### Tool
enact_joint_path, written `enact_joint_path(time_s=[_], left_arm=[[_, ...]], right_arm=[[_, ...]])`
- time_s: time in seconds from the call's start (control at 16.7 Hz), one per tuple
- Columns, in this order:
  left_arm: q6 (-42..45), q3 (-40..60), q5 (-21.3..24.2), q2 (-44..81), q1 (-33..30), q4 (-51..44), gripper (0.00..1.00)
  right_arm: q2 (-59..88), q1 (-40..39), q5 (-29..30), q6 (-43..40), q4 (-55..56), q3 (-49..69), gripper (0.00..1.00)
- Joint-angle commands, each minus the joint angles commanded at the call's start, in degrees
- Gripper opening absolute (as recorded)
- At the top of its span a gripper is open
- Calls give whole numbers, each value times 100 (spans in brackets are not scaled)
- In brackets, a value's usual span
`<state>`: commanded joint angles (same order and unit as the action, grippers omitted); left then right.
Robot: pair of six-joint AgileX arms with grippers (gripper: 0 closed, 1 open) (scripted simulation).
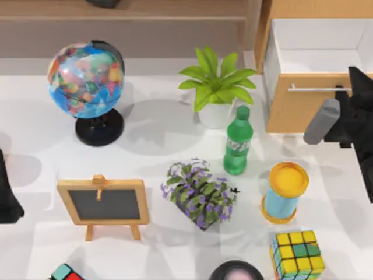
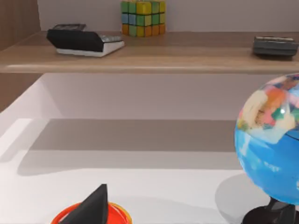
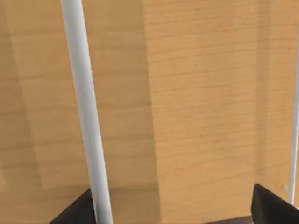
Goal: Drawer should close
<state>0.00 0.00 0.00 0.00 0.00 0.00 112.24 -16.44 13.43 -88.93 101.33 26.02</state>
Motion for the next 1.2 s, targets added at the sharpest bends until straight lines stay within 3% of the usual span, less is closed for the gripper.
enact_joint_path(time_s=[0.3, 0.66, 1.2], left_arm=[[0, 0, 0, 0, 0, 0, 100], [0, 0, 0, 0, 0, 0, 100], [0, 0, 0, 0, 0, 0, 100]], right_arm=[[207, 208, -214, -92, -420, 723, 0], [634, 281, 183, -5, -1455, 594, 0], [769, 295, 161, 1, -1671, 863, 0]])
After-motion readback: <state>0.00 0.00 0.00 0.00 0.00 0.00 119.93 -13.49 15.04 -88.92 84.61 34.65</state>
